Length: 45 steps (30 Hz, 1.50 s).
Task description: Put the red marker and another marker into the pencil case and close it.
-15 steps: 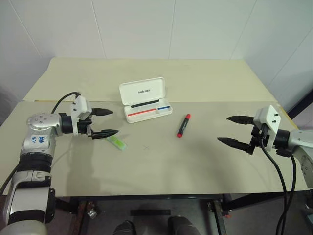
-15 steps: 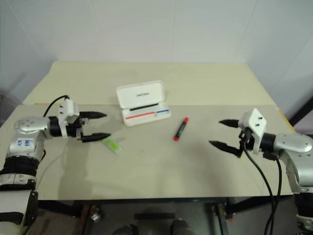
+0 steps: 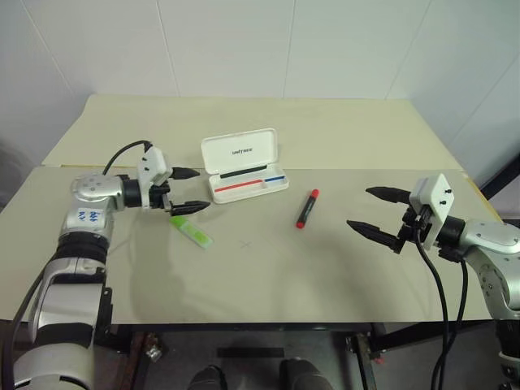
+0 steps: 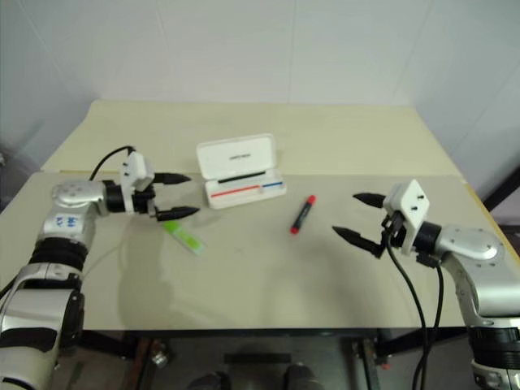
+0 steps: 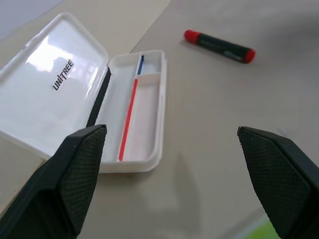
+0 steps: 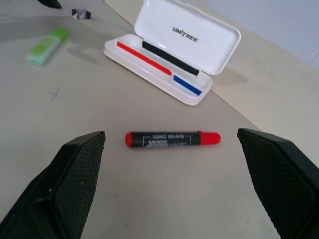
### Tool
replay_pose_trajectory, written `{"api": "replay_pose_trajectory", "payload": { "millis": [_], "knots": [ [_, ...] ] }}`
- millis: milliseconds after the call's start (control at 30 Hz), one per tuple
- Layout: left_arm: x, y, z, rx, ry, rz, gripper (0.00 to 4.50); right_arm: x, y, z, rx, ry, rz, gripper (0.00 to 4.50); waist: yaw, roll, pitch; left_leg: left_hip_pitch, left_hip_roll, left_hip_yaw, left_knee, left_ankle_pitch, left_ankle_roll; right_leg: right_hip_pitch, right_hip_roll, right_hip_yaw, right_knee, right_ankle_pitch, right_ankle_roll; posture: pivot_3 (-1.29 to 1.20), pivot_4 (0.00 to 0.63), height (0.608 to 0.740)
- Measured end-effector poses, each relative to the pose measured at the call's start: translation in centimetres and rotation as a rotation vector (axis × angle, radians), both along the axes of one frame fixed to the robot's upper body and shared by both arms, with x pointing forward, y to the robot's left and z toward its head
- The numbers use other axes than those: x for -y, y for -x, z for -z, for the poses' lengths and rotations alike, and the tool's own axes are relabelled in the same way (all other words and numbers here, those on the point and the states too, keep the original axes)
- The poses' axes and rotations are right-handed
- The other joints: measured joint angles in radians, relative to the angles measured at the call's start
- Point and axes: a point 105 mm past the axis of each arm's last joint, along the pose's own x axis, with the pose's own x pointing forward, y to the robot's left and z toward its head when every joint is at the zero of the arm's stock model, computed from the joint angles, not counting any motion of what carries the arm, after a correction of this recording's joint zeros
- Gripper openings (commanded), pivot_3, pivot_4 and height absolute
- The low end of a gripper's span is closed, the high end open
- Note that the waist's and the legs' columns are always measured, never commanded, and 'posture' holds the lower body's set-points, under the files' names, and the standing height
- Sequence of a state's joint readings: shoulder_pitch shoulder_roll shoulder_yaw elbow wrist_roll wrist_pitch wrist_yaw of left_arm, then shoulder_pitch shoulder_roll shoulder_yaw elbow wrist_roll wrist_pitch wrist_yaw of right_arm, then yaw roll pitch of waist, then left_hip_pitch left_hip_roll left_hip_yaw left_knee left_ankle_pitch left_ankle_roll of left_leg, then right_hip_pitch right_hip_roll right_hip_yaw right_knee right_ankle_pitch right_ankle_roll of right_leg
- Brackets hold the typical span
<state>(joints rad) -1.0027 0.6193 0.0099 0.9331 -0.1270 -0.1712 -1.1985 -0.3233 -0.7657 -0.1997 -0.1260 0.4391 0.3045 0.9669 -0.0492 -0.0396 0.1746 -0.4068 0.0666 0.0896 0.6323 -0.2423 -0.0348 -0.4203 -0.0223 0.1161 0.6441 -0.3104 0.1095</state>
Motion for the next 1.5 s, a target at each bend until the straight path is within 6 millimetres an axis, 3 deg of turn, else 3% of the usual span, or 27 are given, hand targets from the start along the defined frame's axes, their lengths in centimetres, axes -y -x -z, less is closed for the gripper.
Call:
{"api": "replay_pose_trajectory", "payload": {
  "millis": [167,333,467,600,767,933,1500],
  "knots": [
    [2.3,-1.1,0.3,-0.018,0.003,0.019,4.48,-0.9,-0.5,0.5,0.018,-0.014,-0.005,4.5,-0.001,0.0,0.0,0.0,0.0,0.0,0.0,0.0,0.0,0.0,0.0,0.0,0.0,0.0,0.001,0.0,0.15,0.74],
    [2.8,-1.5,0.9,-0.088,0.009,0.018,4.48,-0.9,-0.5,0.6,0.033,-0.041,0.032,4.5,-0.005,-0.001,0.0,0.0,0.0,-0.001,-0.001,0.0,0.0,0.0,0.001,0.0,0.0,-0.001,0.001,0.0,0.15,0.74],
    [2.9,-2.0,1.4,-0.122,-0.007,-0.013,4.48,-0.8,0.4,2.0,0.008,-0.058,0.066,4.5,-0.001,-0.001,0.001,-0.001,0.0,0.0,-0.001,0.0,0.0,0.0,0.0,0.0,0.0,-0.001,0.002,0.0,0.15,0.74],
    [4.0,-2.2,1.8,-0.145,-0.019,-0.009,3.25,-1.0,0.8,1.8,0.028,-0.079,0.089,4.5,0.0,-0.003,0.002,-0.001,0.0,-0.001,0.0,0.0,0.0,0.0,0.0,0.0,0.001,-0.001,0.002,0.0,0.15,0.74],
    [4.9,-2.5,1.6,-0.133,-0.046,-0.005,3.25,-0.9,1.2,2.1,0.024,-0.084,0.11,4.5,0.0,-0.003,0.002,0.0,0.0,0.0,-0.001,0.0,0.0,0.0,0.0,0.0,0.0,-0.001,0.002,0.0,0.15,0.74],
    [5.9,-2.7,3.0,-0.156,-0.106,-0.014,3.25,-0.9,1.2,2.2,0.021,-0.089,0.12,4.5,-0.001,-0.003,0.002,0.0,0.0,-0.001,0.0,0.0,0.0,0.0,0.001,0.0,0.0,-0.001,0.002,0.0,0.15,0.74],
    [5.7,-3.7,5.5,-0.162,-0.257,-0.138,3.25,-0.9,1.4,2.6,-0.001,-0.097,0.127,4.5,0.013,-0.004,0.002,0.0,0.0,0.0,-0.001,0.0,0.0,0.0,0.001,0.0,0.0,-0.001,0.002,0.0,0.15,0.74]
  ]
}}
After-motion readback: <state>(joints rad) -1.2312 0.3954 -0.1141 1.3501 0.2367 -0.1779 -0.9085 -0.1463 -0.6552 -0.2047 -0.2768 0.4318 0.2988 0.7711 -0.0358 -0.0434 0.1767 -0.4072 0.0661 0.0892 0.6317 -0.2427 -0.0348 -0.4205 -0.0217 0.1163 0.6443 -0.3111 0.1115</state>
